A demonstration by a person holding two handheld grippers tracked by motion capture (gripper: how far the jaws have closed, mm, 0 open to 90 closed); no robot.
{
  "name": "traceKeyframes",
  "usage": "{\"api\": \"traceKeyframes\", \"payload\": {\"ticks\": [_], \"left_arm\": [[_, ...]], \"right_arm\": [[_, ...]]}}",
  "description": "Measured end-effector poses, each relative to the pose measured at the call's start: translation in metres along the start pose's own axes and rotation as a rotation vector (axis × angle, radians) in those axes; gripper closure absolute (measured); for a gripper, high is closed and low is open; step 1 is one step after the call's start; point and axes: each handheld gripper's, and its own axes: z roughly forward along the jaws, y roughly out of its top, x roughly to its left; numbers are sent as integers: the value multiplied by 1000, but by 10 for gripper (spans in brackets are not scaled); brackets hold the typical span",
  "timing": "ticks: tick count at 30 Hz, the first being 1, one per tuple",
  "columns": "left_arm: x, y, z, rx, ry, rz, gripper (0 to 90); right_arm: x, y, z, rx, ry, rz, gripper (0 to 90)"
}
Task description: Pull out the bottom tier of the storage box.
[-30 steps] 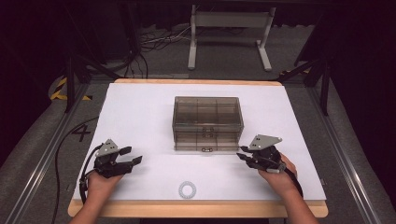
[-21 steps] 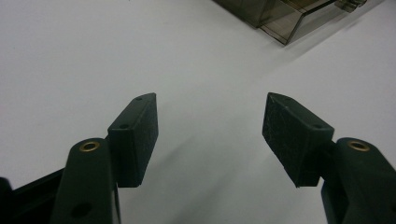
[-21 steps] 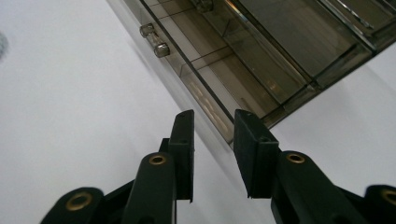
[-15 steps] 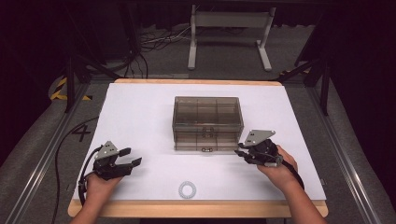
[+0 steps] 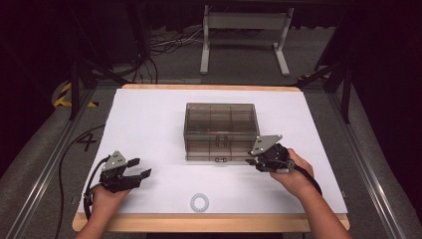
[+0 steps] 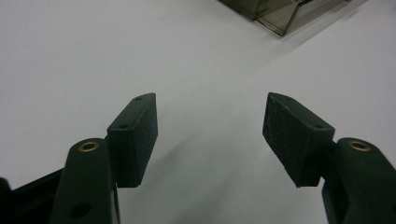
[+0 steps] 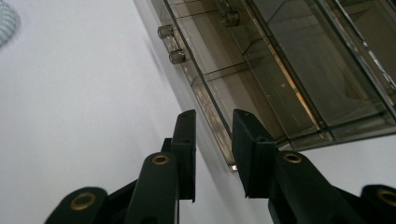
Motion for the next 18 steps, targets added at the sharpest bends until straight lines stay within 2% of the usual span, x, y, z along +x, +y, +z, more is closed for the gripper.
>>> {"api": "traceKeyframes", "payload": {"ticks": [1, 4, 5, 16, 18], "left_arm": [[0, 1, 1, 2, 3, 3, 364], [0, 1, 2, 4, 3, 2, 365], [1, 1, 2, 5, 1, 2, 365], [1, 1, 2, 1, 1, 0, 365], [1, 1, 2, 3, 0, 1, 365]], "right_arm": [[-1, 4, 3, 23, 8, -23, 714], [-1, 7, 5, 35, 11, -42, 714], [-2, 11, 8, 50, 23, -62, 715], [-10, 17, 19, 121, 52, -94, 713], [-14, 19, 22, 141, 53, -114, 712]]}}
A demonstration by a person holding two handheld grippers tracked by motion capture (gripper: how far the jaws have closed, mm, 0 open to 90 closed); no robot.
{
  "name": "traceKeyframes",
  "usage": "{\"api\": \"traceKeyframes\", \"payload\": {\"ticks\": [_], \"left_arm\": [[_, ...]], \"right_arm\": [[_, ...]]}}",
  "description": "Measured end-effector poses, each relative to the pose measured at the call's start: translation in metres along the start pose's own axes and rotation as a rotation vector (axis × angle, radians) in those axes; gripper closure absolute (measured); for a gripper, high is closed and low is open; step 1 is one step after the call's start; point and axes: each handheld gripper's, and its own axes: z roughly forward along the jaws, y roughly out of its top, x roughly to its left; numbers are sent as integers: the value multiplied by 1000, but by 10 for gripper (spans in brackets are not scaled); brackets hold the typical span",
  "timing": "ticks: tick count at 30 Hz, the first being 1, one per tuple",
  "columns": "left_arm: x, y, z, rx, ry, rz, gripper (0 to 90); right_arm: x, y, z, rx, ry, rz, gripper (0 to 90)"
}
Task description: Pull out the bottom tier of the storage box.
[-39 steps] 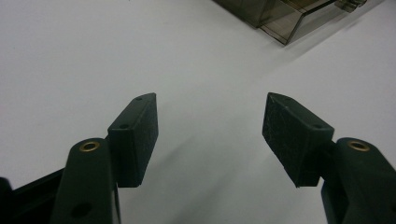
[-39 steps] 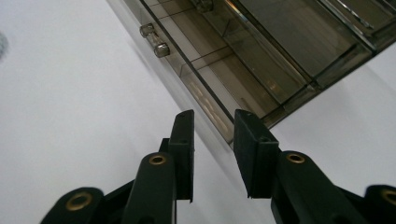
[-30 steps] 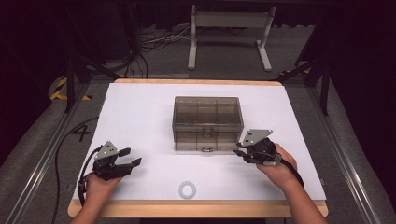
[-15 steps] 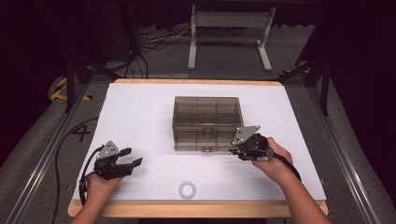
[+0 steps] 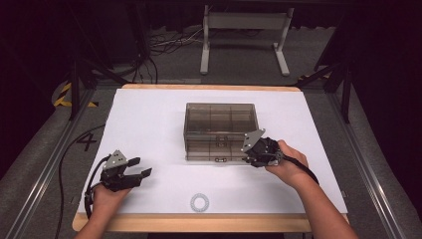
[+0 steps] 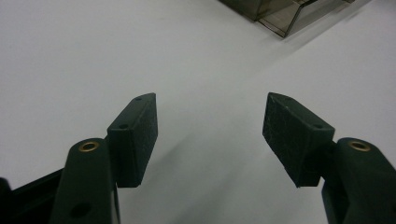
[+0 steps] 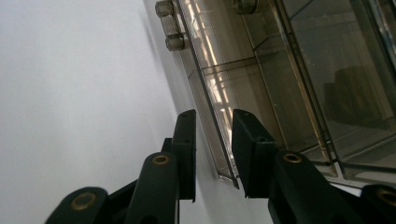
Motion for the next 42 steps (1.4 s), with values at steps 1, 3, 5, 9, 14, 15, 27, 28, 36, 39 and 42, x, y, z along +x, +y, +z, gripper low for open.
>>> {"api": "traceKeyframes", "payload": {"ticks": [1, 3, 5, 9, 14, 15, 27, 28, 36, 39, 42], "left_arm": [[0, 0, 0, 0, 1, 0, 365], [0, 0, 0, 0, 0, 0, 365], [0, 0, 0, 0, 2, 1, 365], [0, 0, 0, 0, 0, -1, 365], [0, 0, 0, 0, 0, -2, 365], [0, 0, 0, 0, -1, -2, 365], [0, 0, 0, -2, 0, -5, 365], [0, 0, 0, -1, 0, -4, 365], [0, 0, 0, 1, 0, 0, 365], [0, 0, 0, 0, 1, 0, 365], [0, 0, 0, 1, 1, 0, 365]], "right_arm": [[-1, 1, 0, 6, 3, -6, 711], [-3, 3, 1, 21, 7, -22, 711], [-4, 4, 2, 37, 14, -24, 711], [-6, 5, 4, 49, 25, -35, 712], [-8, 5, 11, 49, 54, -41, 696], [-8, 5, 12, 54, 61, -46, 694], [-12, 8, 28, 116, 93, -49, 729], [-12, 8, 30, 124, 93, -54, 736], [-11, 9, 35, 153, 95, -73, 785], [-11, 9, 36, 159, 92, -78, 792], [-10, 10, 35, 162, 93, -80, 798]]}}
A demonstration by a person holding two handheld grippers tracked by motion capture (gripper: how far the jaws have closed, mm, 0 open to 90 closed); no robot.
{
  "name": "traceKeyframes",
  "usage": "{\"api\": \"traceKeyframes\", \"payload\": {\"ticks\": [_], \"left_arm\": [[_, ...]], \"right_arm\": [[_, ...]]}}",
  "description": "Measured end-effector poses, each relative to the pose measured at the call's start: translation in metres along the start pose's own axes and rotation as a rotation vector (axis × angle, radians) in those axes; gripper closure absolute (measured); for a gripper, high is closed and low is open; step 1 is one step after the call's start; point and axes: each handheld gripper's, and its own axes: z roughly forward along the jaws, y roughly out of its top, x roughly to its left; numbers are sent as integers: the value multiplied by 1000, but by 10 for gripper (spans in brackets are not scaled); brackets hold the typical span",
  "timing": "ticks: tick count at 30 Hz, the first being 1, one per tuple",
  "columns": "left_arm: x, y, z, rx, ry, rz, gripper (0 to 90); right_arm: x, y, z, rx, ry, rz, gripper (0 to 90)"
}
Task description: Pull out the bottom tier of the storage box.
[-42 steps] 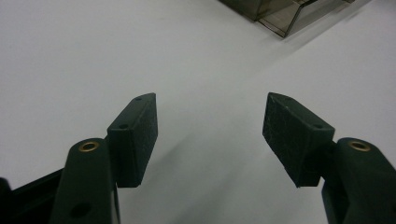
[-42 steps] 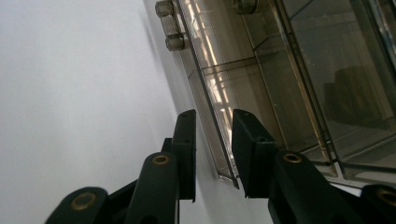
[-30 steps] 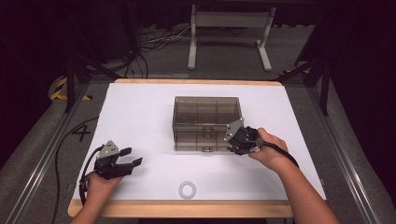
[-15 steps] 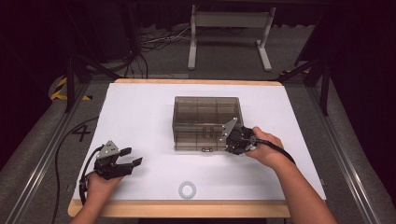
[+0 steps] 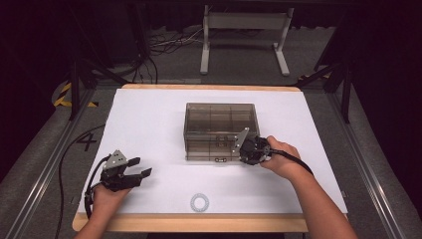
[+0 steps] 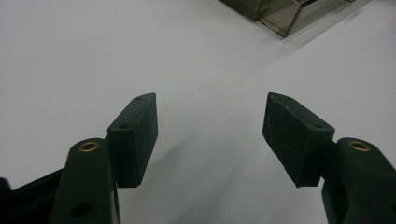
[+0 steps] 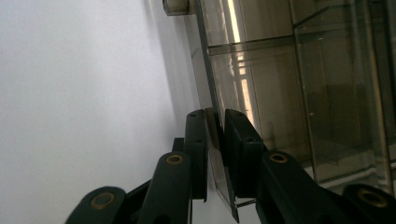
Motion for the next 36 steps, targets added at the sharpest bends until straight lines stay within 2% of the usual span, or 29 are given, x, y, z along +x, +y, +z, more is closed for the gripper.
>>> {"api": "traceKeyframes", "payload": {"ticks": [9, 21, 36], "left_arm": [[0, 0, 0, 1, 0, 1, 365], [0, 1, 1, 1, 0, -2, 365], [0, 1, 1, 4, 2, 0, 365]], "right_arm": [[5, 4, -2, 43, 4, -31, 812], [12, 5, -4, 51, 17, -50, 824], [22, 3, -7, 64, 65, -67, 837]]}}
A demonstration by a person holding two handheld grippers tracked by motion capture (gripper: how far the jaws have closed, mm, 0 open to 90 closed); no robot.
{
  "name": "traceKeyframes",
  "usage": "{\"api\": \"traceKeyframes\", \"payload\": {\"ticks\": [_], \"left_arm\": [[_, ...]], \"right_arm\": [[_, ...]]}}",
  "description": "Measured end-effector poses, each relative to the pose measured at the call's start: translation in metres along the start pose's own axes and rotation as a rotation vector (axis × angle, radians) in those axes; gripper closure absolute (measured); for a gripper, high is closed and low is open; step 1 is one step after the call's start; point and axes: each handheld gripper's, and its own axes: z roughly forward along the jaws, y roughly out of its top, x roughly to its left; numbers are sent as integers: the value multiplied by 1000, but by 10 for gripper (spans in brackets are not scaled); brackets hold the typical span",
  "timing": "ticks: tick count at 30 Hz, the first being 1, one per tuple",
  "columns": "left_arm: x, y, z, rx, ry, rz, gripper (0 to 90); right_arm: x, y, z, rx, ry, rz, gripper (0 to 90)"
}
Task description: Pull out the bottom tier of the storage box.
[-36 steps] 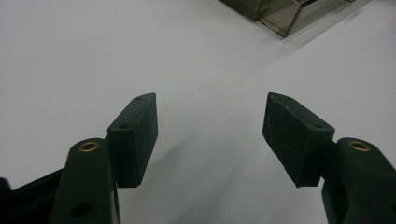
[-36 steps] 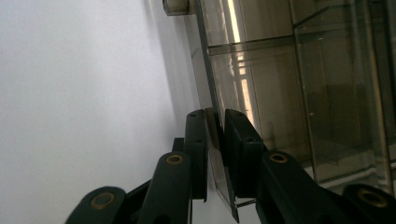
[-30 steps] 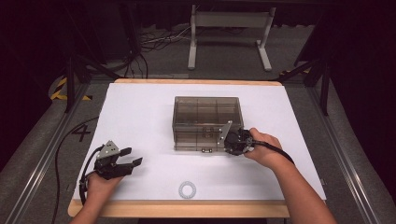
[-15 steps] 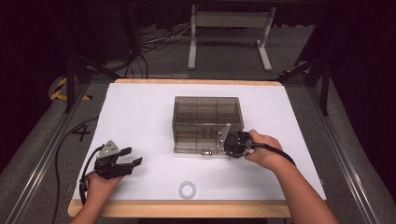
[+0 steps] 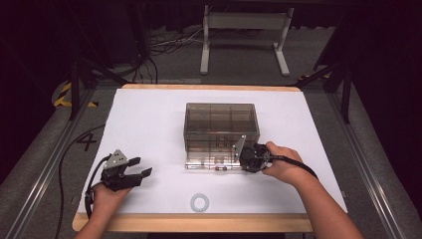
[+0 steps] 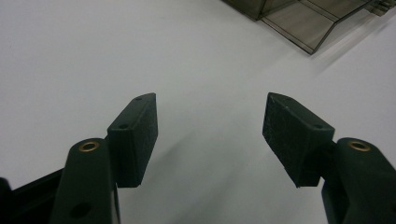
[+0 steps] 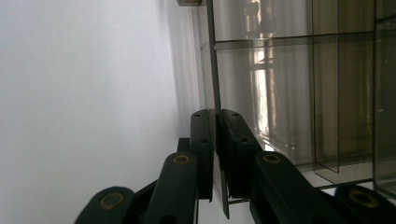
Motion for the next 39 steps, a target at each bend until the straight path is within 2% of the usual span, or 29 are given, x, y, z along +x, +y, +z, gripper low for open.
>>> {"api": "traceKeyframes", "payload": {"ticks": [16, 35, 39], "left_arm": [[0, 0, 0, 1, 0, -3, 365], [0, 0, 0, 1, -2, -6, 365], [0, 0, 0, 1, -1, -5, 365]], "right_arm": [[16, 3, -2, 14, 36, -28, 848], [23, 2, -5, 39, 69, -48, 860], [25, 1, -5, 36, 73, -39, 860]]}}
